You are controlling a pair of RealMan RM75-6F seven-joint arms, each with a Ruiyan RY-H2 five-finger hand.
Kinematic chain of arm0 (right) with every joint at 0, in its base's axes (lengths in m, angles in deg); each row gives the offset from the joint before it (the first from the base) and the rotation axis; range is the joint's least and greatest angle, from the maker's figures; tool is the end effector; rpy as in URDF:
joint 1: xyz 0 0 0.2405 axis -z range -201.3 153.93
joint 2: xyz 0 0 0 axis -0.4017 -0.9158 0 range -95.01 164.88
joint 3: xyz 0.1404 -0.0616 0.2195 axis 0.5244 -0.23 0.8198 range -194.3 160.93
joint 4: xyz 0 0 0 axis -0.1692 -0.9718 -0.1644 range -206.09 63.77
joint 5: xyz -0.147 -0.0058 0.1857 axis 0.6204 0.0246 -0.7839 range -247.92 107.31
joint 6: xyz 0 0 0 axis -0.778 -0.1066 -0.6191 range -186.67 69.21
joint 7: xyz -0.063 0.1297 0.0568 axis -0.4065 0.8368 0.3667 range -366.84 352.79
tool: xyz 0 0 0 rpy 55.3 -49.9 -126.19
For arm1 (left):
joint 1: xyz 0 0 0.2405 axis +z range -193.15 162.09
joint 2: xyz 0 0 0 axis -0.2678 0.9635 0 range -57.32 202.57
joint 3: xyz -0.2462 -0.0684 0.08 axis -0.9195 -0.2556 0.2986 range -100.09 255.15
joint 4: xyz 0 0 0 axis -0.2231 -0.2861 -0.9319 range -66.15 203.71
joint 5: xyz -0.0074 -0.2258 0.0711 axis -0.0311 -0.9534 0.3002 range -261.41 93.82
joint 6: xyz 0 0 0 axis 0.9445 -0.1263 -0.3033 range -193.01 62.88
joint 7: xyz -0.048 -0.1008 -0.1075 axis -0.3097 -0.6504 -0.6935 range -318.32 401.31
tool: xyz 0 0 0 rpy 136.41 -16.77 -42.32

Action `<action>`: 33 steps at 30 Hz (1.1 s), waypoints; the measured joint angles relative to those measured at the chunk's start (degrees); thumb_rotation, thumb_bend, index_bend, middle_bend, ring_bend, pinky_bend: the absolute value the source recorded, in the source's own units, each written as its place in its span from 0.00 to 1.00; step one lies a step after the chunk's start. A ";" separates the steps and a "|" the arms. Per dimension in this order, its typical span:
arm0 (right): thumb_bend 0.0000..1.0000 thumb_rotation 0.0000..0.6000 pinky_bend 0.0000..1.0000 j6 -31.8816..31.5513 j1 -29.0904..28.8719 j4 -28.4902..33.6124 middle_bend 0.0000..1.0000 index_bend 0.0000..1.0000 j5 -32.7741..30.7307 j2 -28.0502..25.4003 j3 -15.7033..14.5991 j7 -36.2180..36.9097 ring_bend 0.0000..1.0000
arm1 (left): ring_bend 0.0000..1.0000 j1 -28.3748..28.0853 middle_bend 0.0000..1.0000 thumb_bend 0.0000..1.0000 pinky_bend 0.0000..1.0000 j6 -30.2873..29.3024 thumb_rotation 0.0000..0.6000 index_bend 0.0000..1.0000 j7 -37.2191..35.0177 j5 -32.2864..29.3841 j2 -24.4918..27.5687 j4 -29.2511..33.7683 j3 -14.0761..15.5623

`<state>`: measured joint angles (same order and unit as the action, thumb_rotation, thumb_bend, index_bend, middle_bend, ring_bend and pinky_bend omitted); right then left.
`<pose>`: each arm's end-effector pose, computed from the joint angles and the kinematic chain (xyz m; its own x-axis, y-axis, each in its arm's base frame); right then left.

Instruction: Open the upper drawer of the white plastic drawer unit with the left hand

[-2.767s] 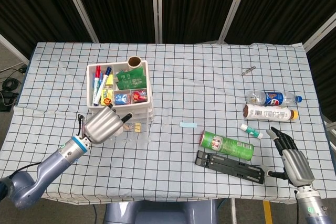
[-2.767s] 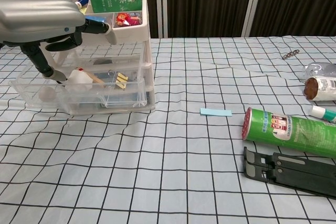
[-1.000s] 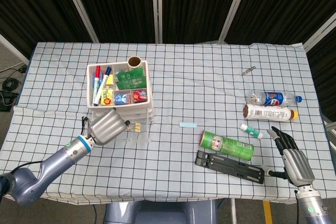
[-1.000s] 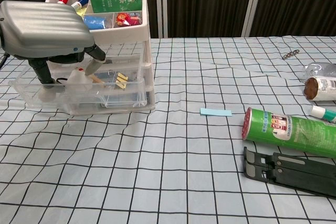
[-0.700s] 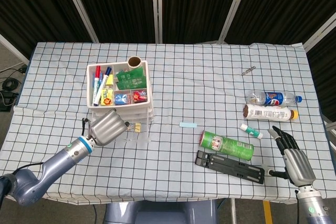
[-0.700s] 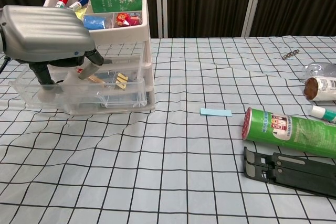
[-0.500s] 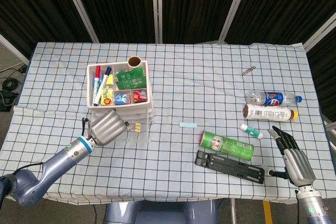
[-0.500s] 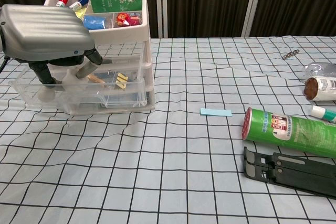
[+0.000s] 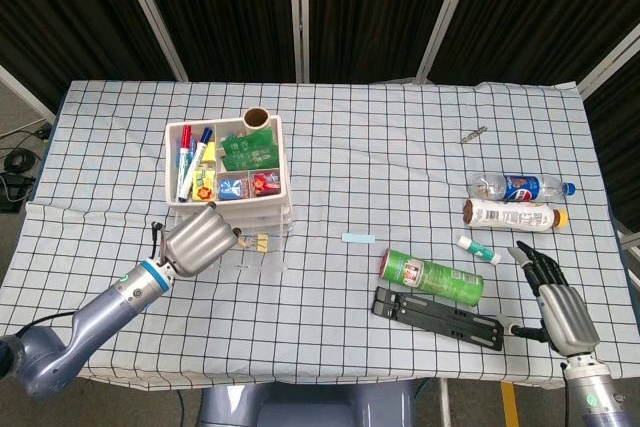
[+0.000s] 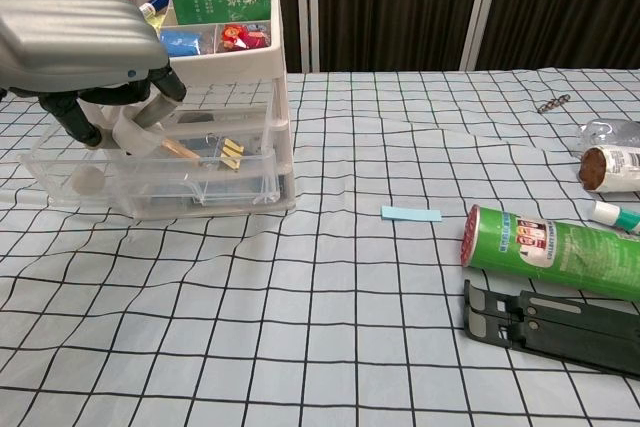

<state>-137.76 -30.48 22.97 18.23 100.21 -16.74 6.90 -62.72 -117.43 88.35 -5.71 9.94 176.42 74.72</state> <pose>-0.3202 -0.1911 0.1043 0.1260 -0.1657 0.9781 -0.9917 -0.0467 0.1199 -0.1149 0.3239 0.0465 0.8749 -0.1737 0.4520 0.2350 -0.6639 -0.7100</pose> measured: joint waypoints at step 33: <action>0.11 1.00 0.00 -0.79 0.35 0.66 0.00 0.02 0.53 -0.61 -0.11 0.40 0.00 | 0.77 20.90 0.89 0.33 0.64 -27.25 1.00 0.60 -16.07 7.32 3.77 2.63 1.69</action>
<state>-138.56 -30.14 23.63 18.76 99.61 -16.85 7.30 -41.82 -144.69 72.28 1.61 13.71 179.05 76.41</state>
